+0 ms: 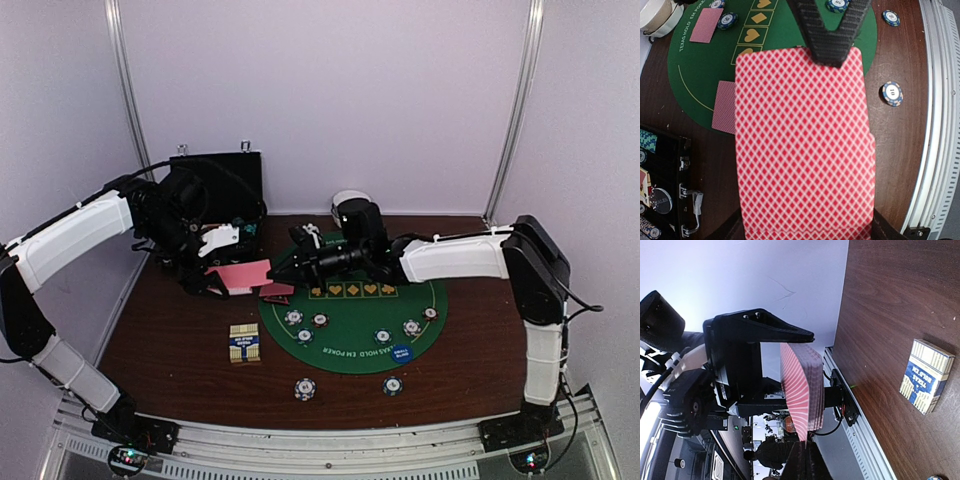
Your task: Distribute texas hold em gaming equipment
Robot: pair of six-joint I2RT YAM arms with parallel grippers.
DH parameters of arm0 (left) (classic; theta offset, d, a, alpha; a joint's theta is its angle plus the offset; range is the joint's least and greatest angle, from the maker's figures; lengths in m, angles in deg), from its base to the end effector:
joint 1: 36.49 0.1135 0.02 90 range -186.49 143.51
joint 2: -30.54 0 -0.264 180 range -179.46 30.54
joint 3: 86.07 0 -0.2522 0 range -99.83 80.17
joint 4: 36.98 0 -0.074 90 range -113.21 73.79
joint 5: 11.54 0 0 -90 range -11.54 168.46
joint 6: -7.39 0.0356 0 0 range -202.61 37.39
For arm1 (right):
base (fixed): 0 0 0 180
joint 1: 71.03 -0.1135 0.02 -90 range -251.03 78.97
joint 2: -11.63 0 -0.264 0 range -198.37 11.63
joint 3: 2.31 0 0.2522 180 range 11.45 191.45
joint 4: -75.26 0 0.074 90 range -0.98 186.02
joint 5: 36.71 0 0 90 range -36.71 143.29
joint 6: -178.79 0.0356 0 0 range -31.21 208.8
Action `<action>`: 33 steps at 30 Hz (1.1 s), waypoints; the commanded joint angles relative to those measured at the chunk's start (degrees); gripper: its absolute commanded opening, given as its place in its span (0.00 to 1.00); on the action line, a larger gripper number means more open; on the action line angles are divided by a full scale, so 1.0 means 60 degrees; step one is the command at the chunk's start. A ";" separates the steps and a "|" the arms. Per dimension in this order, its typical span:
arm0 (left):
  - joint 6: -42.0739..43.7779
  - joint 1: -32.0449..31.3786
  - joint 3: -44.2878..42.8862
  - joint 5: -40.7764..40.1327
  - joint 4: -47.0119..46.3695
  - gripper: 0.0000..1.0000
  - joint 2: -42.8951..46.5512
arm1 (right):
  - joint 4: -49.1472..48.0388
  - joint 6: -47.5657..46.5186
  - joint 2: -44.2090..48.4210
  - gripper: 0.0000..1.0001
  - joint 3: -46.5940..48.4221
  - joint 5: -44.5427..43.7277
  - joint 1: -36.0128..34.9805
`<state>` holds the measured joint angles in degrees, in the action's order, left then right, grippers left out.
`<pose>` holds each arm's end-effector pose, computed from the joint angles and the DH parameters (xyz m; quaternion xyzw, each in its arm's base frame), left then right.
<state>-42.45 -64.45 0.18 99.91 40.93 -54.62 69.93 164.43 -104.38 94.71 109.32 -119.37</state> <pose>0.2456 -0.1451 0.3140 0.5690 0.7821 -0.1633 0.1948 0.2874 0.3674 0.2465 0.1183 -0.7430 -0.6551 0.0698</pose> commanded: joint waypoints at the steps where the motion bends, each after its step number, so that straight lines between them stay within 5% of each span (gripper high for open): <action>1: 0.0154 -0.0027 0.0044 0.0001 -0.0216 0.00 0.0160 | -0.0512 0.0181 0.0684 0.00 -0.0475 0.0107 0.0338; 11: 0.0196 -0.0027 0.0019 -0.0022 -0.0205 0.00 0.0126 | 0.0025 -0.0604 0.2429 0.00 -0.3104 0.0301 0.1780; 23: 0.0158 -0.0027 -0.0131 0.0064 -0.0033 0.00 0.0101 | 0.4685 -0.4470 0.3608 0.00 -0.4977 0.0206 0.3611; 33: 0.0162 -0.0027 -0.0174 0.0097 -0.0023 0.00 0.0070 | 0.7132 -0.6774 0.3424 0.00 -0.4693 -0.0794 0.4145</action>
<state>-42.03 -64.45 0.22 99.11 41.43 -54.62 105.33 131.45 -84.36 64.44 107.95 -94.76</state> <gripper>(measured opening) 0.679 0.003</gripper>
